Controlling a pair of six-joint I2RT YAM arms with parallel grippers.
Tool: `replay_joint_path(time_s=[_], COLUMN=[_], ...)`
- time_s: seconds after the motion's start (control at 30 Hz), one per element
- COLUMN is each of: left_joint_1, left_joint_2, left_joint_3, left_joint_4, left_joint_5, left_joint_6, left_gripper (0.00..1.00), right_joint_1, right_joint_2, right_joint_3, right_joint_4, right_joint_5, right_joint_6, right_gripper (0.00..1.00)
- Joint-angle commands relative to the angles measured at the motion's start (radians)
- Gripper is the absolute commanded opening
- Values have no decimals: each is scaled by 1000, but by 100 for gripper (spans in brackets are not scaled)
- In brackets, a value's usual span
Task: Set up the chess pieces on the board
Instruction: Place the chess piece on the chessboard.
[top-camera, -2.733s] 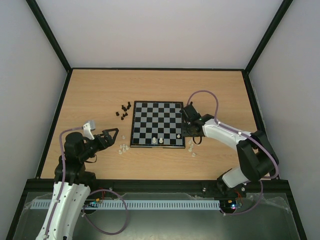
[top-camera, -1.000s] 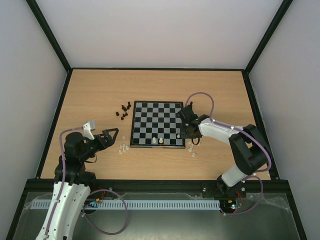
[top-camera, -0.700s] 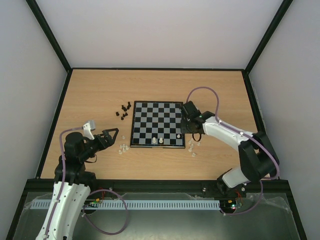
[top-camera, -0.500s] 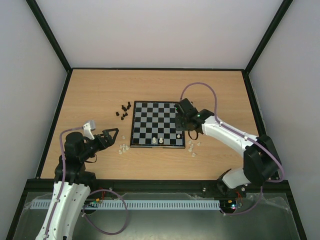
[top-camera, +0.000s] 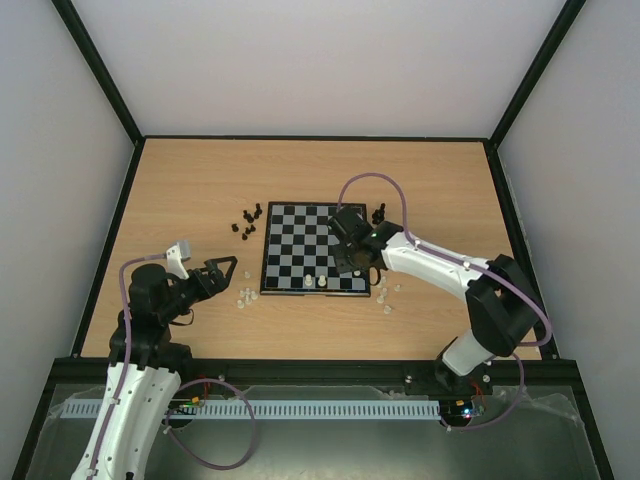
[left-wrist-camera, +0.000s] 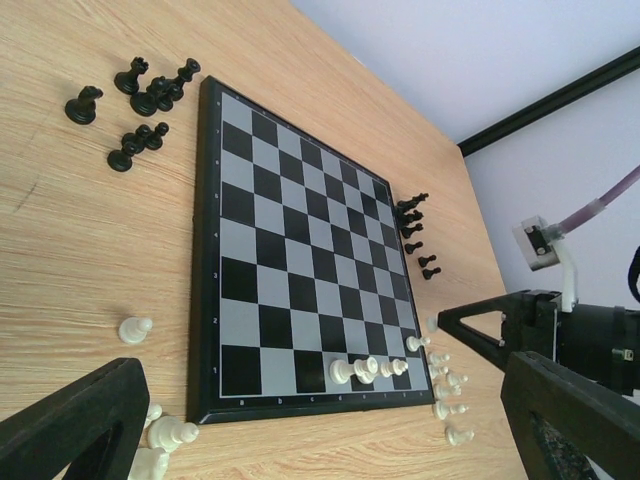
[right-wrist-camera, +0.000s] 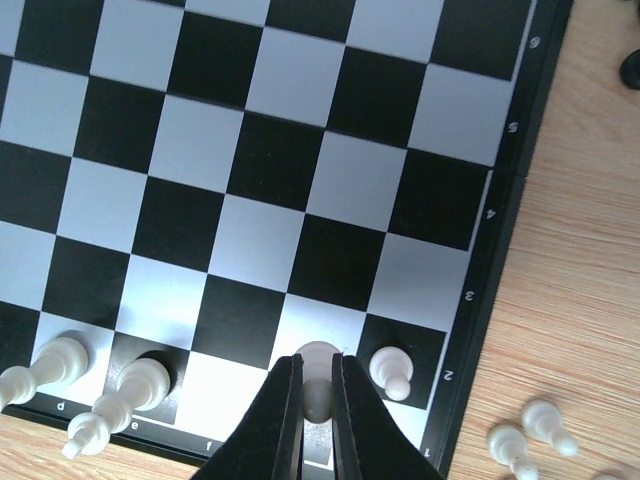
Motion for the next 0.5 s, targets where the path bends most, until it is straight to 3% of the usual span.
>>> replay_joint_path(time_s=[0.0, 0.47], left_joint_1=[-2, -2], left_joint_2=[-2, -2], left_joint_3=[-2, -2], left_joint_4=[11, 10], left_joint_5=[-4, -7], left_joint_6=[4, 4], left_gripper=[100, 100], right_joint_1=[21, 25], right_joint_2=[49, 123], right_joint_3=[-3, -15], right_joint_4=[-37, -7], right_joint_5=[-10, -15], right_joint_6=[-1, 0], right_gripper=[6, 7])
